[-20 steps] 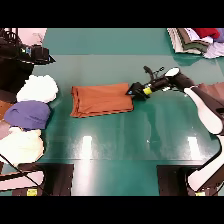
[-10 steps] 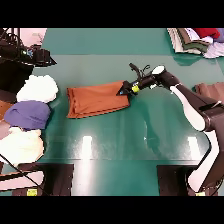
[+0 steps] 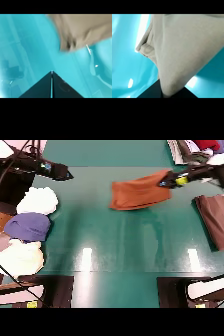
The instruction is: Fold the shirts.
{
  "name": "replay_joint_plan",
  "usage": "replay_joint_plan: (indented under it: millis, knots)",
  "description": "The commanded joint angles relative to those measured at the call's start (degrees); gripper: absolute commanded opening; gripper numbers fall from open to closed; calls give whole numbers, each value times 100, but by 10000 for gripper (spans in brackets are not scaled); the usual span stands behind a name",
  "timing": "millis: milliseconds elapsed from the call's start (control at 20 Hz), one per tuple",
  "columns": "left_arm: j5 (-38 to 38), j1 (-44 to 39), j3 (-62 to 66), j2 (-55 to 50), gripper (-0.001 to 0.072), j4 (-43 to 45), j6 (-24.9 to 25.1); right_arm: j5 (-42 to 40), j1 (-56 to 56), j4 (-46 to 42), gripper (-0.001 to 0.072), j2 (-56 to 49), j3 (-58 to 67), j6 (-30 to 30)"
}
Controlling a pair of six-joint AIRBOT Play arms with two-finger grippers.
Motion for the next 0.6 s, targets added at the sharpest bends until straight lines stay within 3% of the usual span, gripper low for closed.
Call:
replay_joint_plan:
  millis: [0,350,550]
  knots:
    - [297,-457,-2,-2,23,-2,-4,52,-1360,-424,17,485,7,205]
    - [750,-702,-2,-2,23,-28,-7,-667,-3034,-358,16,505,13,378]
    - [935,-702,-2,-9,23,-31,-7,-1235,-3335,546,16,505,63,356]
